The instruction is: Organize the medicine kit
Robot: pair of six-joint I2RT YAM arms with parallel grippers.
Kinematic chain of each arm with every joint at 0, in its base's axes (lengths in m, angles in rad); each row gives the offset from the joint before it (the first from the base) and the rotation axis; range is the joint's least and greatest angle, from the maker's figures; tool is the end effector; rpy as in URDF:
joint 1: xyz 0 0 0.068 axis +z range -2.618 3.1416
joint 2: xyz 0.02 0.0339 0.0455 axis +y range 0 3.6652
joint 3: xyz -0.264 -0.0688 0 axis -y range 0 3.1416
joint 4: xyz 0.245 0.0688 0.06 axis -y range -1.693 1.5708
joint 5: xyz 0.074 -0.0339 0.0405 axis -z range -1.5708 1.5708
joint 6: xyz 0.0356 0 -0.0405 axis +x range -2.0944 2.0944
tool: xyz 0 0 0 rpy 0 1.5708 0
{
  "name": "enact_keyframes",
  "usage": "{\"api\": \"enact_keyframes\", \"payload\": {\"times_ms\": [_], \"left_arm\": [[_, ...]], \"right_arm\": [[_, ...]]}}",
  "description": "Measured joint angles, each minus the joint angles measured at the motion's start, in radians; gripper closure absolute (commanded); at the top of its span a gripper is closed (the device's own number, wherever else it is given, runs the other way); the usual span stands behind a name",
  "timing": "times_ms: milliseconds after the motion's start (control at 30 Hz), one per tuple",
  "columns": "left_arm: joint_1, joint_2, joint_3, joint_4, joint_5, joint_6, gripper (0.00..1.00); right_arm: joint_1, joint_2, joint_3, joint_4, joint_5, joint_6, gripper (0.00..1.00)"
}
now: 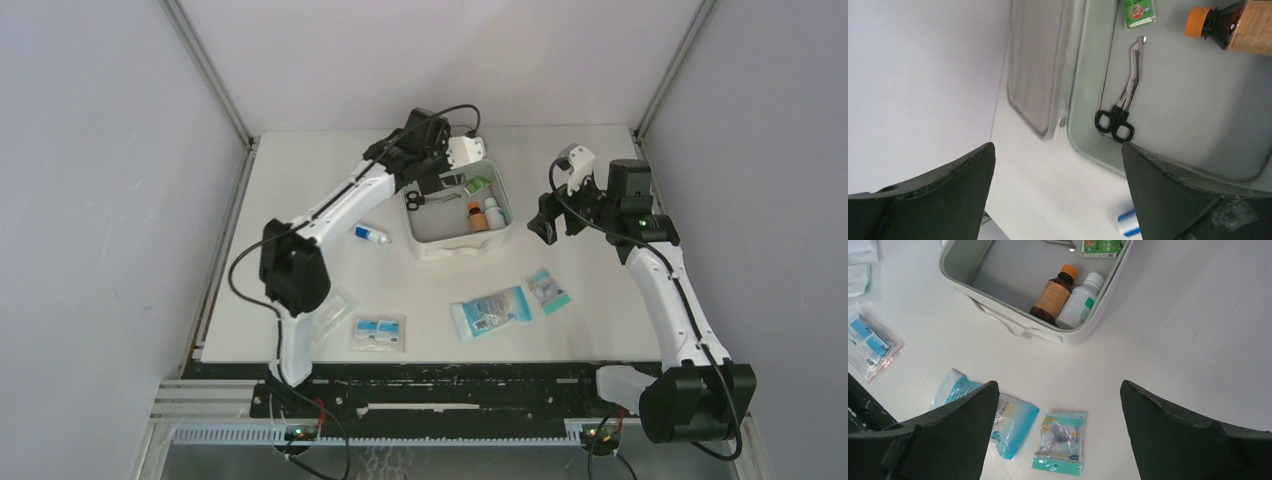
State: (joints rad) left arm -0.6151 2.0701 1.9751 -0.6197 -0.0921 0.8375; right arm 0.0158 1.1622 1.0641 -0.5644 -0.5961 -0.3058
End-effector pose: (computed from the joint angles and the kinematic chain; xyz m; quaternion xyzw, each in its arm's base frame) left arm 0.3928 -0.2735 0.3100 0.5893 0.6922 0.0876 0.4074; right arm 0.2460 0.0239 0.3278 -0.2647 0.8273 0.2005 0.4531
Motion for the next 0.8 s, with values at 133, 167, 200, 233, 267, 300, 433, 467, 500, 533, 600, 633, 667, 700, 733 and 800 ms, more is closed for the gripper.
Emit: {"api": "enact_keyframes", "payload": {"times_ms": [133,167,200,233,267,300,433,467,500,533,600,633,667,700,733,800], "left_arm": [[0.008,-0.158,-0.146,0.05,-0.007,-0.055,0.0],[0.013,-0.202,-0.195,0.057,-0.004,-0.072,0.0],[0.021,-0.245,-0.243,0.061,0.001,-0.089,0.0],[0.031,-0.286,-0.29,0.063,0.011,-0.103,0.0],[0.043,-0.328,-0.339,0.064,0.019,-0.118,0.0],[0.055,-0.37,-0.386,0.065,0.026,-0.13,0.0],[0.106,-0.539,-0.582,0.078,0.068,-0.155,0.0],[0.12,-0.582,-0.633,0.077,0.085,-0.154,0.0],[0.139,-0.632,-0.696,0.078,0.112,-0.153,0.0],[0.153,-0.672,-0.743,0.066,0.133,-0.147,0.01],[0.179,-0.746,-0.836,0.043,0.168,-0.13,0.02],[0.191,-0.776,-0.878,0.029,0.18,-0.12,0.03],[0.206,-0.802,-0.919,0.01,0.19,-0.111,0.04],[0.218,-0.816,-0.945,-0.006,0.2,-0.106,0.05],[0.24,-0.829,-0.976,-0.028,0.21,-0.102,0.06],[0.29,-0.832,-1.007,-0.057,0.214,-0.102,0.07]], "right_arm": [[0.027,-0.018,0.009,-0.04,0.04,-0.031,0.1],[0.037,-0.024,0.009,-0.054,0.056,-0.045,0.1],[0.05,-0.027,0.009,-0.064,0.07,-0.056,0.1],[0.066,-0.028,0.008,-0.076,0.087,-0.07,0.11],[0.08,-0.028,0.007,-0.086,0.101,-0.081,0.11],[0.094,-0.028,0.001,-0.092,0.119,-0.093,0.12],[0.161,-0.023,-0.045,-0.128,0.198,-0.134,0.12],[0.187,-0.019,-0.061,-0.138,0.216,-0.143,0.12],[0.22,-0.013,-0.079,-0.148,0.234,-0.152,0.12],[0.248,-0.007,-0.091,-0.154,0.243,-0.156,0.12],[0.302,0.008,-0.104,-0.165,0.257,-0.16,0.12],[0.33,0.018,-0.105,-0.166,0.262,-0.161,0.12],[0.351,0.027,-0.105,-0.164,0.266,-0.161,0.12],[0.371,0.033,-0.105,-0.164,0.27,-0.16,0.12],[0.398,0.04,-0.105,-0.161,0.275,-0.159,0.12],[0.433,0.053,-0.105,-0.151,0.282,-0.157,0.13]]}}
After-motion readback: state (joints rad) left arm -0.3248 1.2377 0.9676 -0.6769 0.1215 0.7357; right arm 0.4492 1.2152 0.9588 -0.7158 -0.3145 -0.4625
